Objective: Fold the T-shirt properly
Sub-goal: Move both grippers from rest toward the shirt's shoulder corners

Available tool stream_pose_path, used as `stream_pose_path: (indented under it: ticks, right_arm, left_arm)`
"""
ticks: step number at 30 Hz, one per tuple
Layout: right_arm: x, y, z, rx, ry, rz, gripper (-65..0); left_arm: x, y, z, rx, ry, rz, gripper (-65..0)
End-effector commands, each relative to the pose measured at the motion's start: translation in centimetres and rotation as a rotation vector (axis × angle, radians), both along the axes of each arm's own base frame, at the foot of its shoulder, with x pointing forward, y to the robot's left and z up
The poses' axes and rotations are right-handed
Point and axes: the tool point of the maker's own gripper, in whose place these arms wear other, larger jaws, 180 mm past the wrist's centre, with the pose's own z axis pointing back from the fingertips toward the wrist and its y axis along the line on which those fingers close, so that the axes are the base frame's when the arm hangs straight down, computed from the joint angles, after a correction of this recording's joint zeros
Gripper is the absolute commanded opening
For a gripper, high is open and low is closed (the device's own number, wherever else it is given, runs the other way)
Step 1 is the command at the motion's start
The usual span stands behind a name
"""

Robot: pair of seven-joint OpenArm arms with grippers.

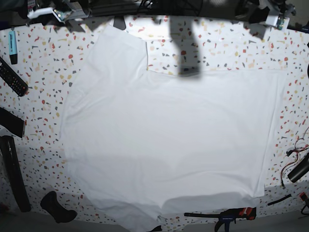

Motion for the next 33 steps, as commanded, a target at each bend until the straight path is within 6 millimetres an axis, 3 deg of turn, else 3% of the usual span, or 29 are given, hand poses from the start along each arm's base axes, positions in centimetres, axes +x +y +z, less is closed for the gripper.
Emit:
stream_pose_path:
  ticks: [1, 6, 14, 18, 26, 33]
  right_arm:
    - [0.5, 0.4, 0.6, 0.009, -0.022, 0.034, -30.7]
    - [2.4, -0.3, 0.9, -0.047, -0.054, 0.077, -30.7]
    - [4.0, -0.4, 1.5, -0.073, -0.097, 0.137, -30.7]
    - [4.6, 0.4, 2.0, 0.011, -0.093, 0.108, -30.7]
    - [4.1, 1.2, 1.9, 0.094, -0.047, 0.073, -30.7]
    - [3.9, 0.9, 1.6, 0.078, -0.028, 0.069, -30.7]
  left_arm:
    - [0.5, -0.1, 0.9, -0.012, -0.039, 0.006, -40.1]
    - [2.0, -0.6, 2.7, -0.065, -0.158, 0.02, -40.1]
    - [1.8, -0.6, 2.5, -0.059, -0.144, 0.017, -40.1]
    - [1.8, -0.2, 2.2, -0.024, -0.143, 0.009, -40.1]
    - [1.9, 0.1, 2.2, 0.01, -0.158, 0.003, -40.1]
    - [3.6, 0.5, 2.6, 0.05, -0.218, -0.005, -40.1]
